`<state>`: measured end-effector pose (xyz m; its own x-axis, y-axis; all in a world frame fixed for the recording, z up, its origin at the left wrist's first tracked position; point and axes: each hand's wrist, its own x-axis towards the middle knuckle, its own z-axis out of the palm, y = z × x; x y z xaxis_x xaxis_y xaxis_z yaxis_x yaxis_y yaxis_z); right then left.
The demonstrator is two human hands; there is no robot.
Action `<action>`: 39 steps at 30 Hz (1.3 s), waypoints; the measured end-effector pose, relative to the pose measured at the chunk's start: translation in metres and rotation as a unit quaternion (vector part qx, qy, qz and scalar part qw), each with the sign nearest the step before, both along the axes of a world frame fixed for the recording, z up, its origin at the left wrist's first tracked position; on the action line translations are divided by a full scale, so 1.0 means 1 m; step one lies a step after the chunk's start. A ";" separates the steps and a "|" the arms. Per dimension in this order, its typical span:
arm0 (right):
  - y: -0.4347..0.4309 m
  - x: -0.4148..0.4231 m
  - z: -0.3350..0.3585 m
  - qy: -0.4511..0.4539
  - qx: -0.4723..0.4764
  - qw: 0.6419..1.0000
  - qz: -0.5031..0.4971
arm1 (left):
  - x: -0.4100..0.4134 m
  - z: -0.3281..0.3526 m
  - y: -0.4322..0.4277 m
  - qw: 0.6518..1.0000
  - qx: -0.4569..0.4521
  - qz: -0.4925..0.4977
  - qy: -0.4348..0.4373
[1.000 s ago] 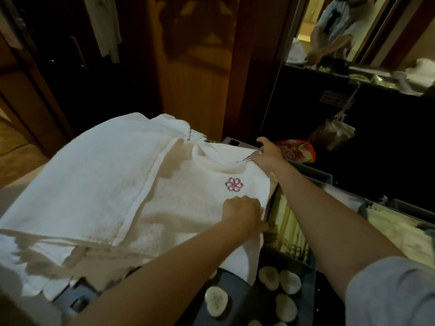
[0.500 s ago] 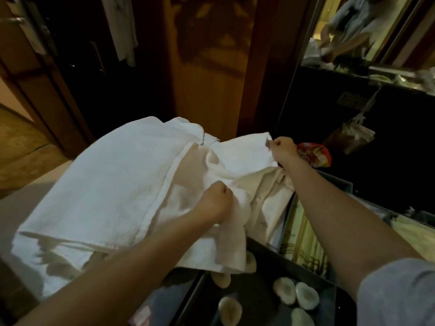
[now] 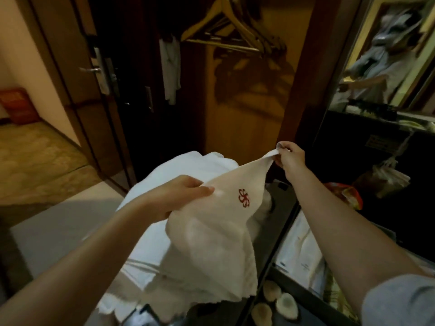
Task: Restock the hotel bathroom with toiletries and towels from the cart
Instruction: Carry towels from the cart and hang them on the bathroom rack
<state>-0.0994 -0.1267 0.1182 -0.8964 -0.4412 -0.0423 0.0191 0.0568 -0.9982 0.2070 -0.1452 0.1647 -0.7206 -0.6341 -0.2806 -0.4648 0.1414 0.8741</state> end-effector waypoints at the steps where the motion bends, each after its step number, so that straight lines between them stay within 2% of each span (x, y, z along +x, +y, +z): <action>1: -0.010 0.008 0.006 0.012 -0.007 1.000 0.009 | 0.010 -0.002 -0.009 1.000 0.000 -0.003 0.000; 5: -0.061 0.045 0.024 0.088 0.014 0.995 0.041 | 0.049 -0.021 -0.044 0.999 -0.038 0.004 -0.016; 7: -0.085 0.063 0.029 0.139 0.048 0.988 0.051 | 0.064 -0.030 -0.060 0.999 -0.033 0.002 -0.004; 11: -0.131 0.094 0.032 0.183 0.088 0.976 0.073 | 0.091 -0.044 -0.087 1.000 -0.027 -0.001 0.013; 17: -0.178 0.135 0.020 0.208 0.145 0.961 0.109 | 0.121 -0.066 -0.124 0.999 -0.041 0.001 -0.028; 23: -0.202 0.161 -0.011 0.184 0.189 0.955 0.138 | 0.128 -0.092 -0.132 0.993 -0.096 0.007 -0.068; 25: -0.201 0.165 -0.020 0.205 0.227 0.939 0.156 | 0.129 -0.098 -0.132 0.993 -0.096 -0.013 -0.068; 27: -0.193 0.167 -0.026 0.229 0.288 0.903 0.220 | 0.130 -0.102 -0.134 0.991 -0.101 -0.036 -0.086; 29: -0.182 0.168 -0.032 0.241 0.348 0.857 0.293 | 0.132 -0.100 -0.136 0.991 -0.082 -0.051 -0.097; 30: -0.178 0.168 -0.034 0.249 0.364 0.845 0.302 | 0.132 -0.098 -0.137 0.992 -0.064 -0.055 -0.098; 36: -0.137 0.169 -0.045 0.337 0.399 0.813 0.256 | 0.141 -0.079 -0.133 0.994 0.054 -0.057 -0.072; 39: -0.120 0.170 -0.050 0.350 0.393 0.812 0.252 | 0.148 -0.082 -0.127 0.991 0.088 -0.082 -0.065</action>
